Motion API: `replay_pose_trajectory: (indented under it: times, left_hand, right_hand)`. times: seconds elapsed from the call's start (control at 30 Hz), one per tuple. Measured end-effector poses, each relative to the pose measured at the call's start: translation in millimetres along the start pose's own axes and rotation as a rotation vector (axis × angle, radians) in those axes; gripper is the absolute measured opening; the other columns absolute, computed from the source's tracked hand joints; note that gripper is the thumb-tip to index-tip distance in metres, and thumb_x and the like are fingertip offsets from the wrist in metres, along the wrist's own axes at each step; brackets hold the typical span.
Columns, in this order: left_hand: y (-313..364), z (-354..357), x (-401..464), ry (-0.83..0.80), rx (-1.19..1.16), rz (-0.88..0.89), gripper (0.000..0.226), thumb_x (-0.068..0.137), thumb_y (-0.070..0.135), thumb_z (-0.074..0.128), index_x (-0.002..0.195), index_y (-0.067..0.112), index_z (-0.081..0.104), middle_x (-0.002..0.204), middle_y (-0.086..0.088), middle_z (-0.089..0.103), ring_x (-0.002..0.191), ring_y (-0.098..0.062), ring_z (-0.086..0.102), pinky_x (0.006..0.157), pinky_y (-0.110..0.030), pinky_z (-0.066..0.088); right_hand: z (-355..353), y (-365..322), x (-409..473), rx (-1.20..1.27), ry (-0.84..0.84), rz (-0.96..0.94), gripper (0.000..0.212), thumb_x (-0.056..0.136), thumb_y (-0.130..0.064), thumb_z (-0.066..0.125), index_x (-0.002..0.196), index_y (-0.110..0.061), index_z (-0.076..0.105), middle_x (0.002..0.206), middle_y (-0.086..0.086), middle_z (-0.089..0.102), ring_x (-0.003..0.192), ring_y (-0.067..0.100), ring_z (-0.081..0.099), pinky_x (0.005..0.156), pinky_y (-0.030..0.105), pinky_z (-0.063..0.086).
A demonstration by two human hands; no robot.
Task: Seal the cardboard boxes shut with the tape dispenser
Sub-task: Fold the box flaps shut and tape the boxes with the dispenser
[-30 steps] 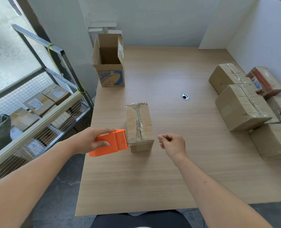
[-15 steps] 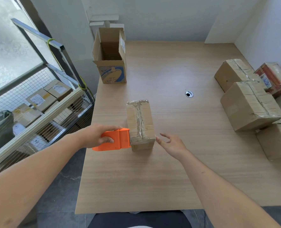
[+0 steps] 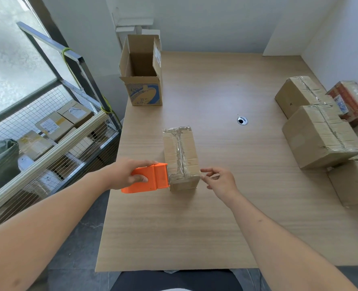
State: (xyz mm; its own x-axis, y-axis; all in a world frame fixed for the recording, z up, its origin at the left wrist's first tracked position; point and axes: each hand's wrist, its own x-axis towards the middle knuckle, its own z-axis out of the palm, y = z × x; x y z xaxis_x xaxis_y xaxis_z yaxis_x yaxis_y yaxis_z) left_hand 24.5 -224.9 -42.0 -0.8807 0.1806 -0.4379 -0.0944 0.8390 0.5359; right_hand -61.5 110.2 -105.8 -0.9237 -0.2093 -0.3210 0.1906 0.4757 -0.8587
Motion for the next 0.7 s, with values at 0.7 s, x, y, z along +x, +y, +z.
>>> replay_pose_trajectory:
  times: [0.7]
  left_hand:
    - [-8, 38, -26, 0.098, -0.247, -0.024, 0.057, 0.096, 0.041, 0.066, 0.142, 0.062, 0.039, 0.128, 0.036, 0.057, 0.112, 0.007, 0.056, 0.086, -0.015, 0.044]
  right_hand:
    - [41, -32, -5, -0.572, -0.181, -0.570, 0.014, 0.078, -0.006, 0.069, 0.082, -0.020, 0.069, 0.087, -0.002, 0.061, 0.083, 0.026, 0.059, 0.066, 0.043, 0.052]
